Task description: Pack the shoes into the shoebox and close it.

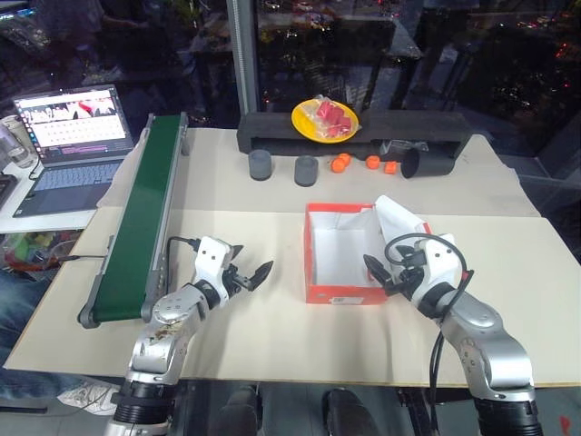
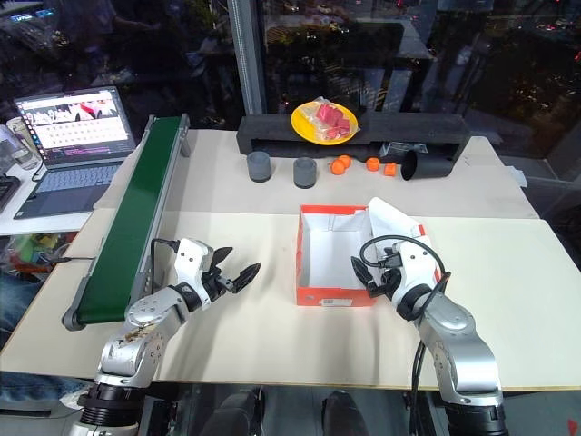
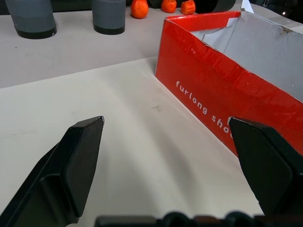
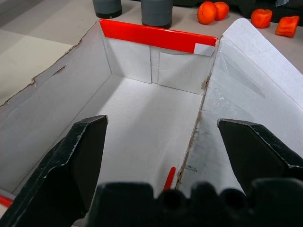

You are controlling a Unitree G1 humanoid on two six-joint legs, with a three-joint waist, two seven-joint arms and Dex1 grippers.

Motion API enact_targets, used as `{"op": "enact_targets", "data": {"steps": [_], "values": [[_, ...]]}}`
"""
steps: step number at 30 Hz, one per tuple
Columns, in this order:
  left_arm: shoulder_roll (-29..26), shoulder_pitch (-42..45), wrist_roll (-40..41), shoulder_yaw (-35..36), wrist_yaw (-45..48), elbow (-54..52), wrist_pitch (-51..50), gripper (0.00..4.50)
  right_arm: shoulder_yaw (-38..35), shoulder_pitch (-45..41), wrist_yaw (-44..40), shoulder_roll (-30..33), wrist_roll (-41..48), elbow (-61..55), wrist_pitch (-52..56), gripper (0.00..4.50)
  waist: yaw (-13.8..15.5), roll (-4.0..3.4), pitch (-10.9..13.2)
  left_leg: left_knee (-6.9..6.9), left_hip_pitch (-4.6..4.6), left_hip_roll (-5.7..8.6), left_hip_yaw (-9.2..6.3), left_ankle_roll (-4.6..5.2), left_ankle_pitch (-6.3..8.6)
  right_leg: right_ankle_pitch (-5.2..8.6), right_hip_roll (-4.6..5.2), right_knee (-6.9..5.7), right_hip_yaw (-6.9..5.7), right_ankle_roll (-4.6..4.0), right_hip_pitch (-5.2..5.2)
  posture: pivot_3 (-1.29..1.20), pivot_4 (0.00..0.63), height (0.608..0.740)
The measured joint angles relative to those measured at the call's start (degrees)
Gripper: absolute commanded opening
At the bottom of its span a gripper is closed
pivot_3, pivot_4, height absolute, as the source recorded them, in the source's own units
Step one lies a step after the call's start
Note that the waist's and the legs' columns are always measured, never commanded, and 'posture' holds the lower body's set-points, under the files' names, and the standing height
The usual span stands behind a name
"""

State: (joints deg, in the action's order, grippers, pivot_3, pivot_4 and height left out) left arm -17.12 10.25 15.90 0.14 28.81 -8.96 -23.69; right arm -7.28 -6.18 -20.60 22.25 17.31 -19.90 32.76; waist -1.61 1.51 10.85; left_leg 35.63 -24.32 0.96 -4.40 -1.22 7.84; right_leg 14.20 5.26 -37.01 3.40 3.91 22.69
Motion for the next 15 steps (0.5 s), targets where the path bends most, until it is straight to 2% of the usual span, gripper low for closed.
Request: {"op": "enact_targets", "data": {"steps": [4,15], "values": [[-0.31,1.15,0.24,0.80,-0.30,0.00,-0.40,4.50,0.21,-1.03,-0.41,0.80,-0.28,0.02,0.18,4.45,0.07,0.00,0.00,0.00,-0.06,0.00,0.00,0.00,0.00,0.02,0.00,0.01,0.00,-0.05,0.07,0.00,0.150,0.740],[-2.26,8.86,-1.98,8.65,-9.52,1.45,-0.35,4.50,0.98,-18.36,-3.27,2.95,2.05,2.08,5.67,4.45,0.33,0.02,0.00,-0.34,-0.14,0.02,0.01,0.02,-0.01,-0.14,-0.01,0.17,-0.01,0.03,0.24,0.00,0.150,0.740]]}}
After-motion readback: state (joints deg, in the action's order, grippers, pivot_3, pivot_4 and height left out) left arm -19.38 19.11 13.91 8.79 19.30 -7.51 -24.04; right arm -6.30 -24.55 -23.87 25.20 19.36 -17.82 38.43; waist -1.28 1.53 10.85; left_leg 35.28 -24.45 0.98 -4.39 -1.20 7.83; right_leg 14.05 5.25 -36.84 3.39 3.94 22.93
